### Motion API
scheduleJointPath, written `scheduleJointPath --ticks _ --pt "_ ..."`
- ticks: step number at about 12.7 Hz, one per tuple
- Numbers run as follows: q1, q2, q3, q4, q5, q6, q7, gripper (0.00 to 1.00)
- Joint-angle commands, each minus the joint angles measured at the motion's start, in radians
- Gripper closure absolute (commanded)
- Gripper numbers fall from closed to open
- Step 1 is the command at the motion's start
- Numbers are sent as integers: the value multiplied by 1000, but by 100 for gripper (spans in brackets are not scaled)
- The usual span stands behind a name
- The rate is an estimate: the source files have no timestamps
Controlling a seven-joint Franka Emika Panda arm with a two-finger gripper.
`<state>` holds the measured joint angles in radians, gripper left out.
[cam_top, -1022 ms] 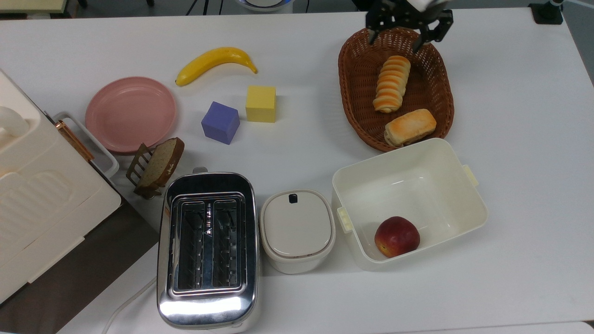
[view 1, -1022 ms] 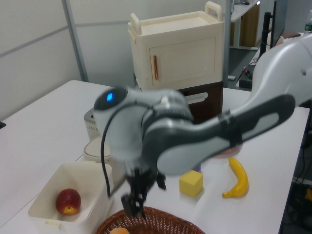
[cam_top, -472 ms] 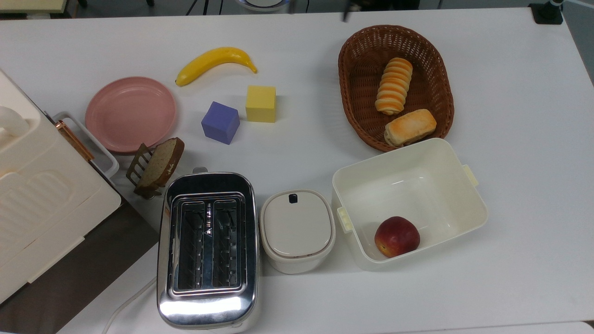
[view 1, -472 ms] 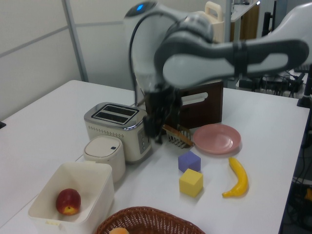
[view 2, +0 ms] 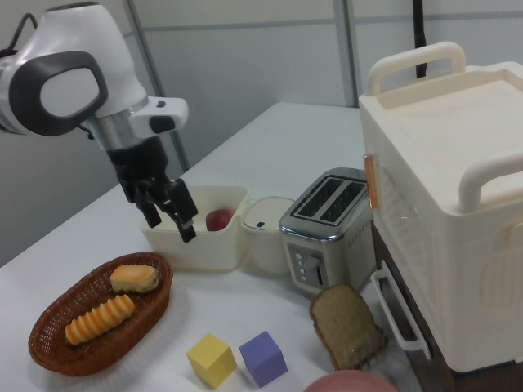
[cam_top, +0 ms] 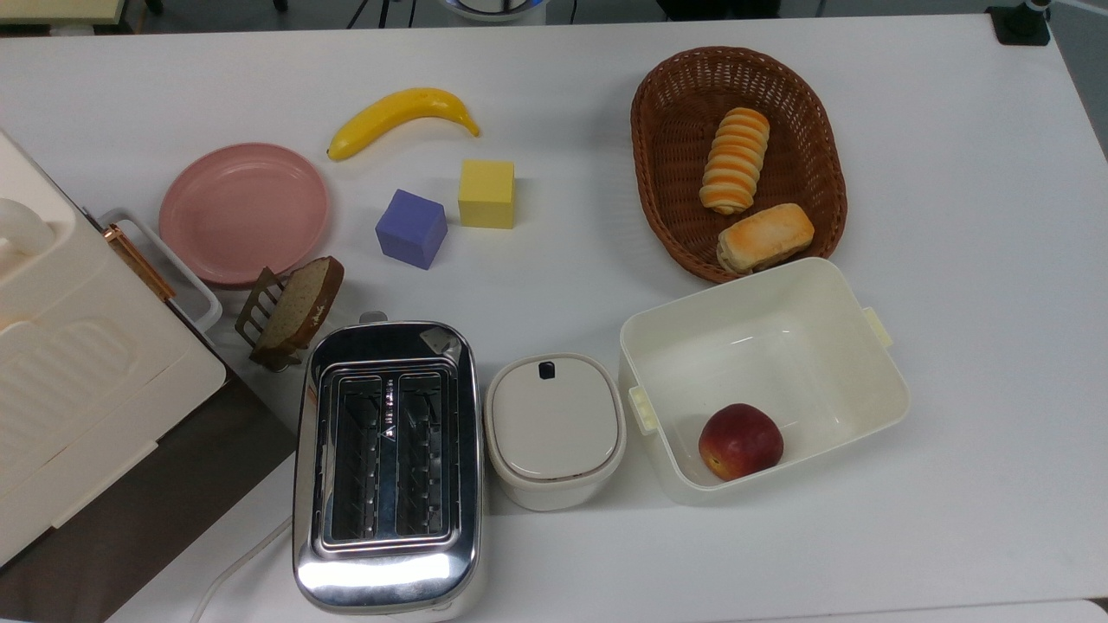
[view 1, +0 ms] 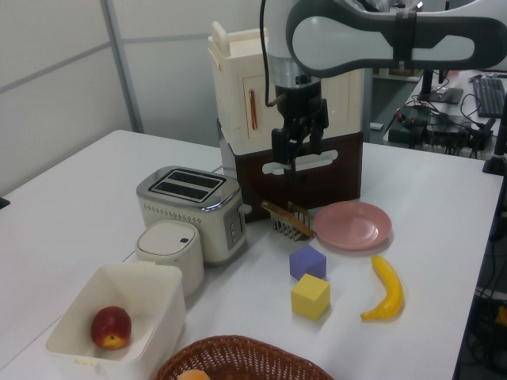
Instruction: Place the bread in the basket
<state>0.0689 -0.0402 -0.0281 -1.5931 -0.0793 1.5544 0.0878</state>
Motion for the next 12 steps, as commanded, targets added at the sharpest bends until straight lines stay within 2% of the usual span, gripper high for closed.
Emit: scheduleJointPath --ticks 1,12 --pt "0 0 -51 -4 21 -14 -83 0" --pt "-27 36 -42 -14 55 64 -79 0"
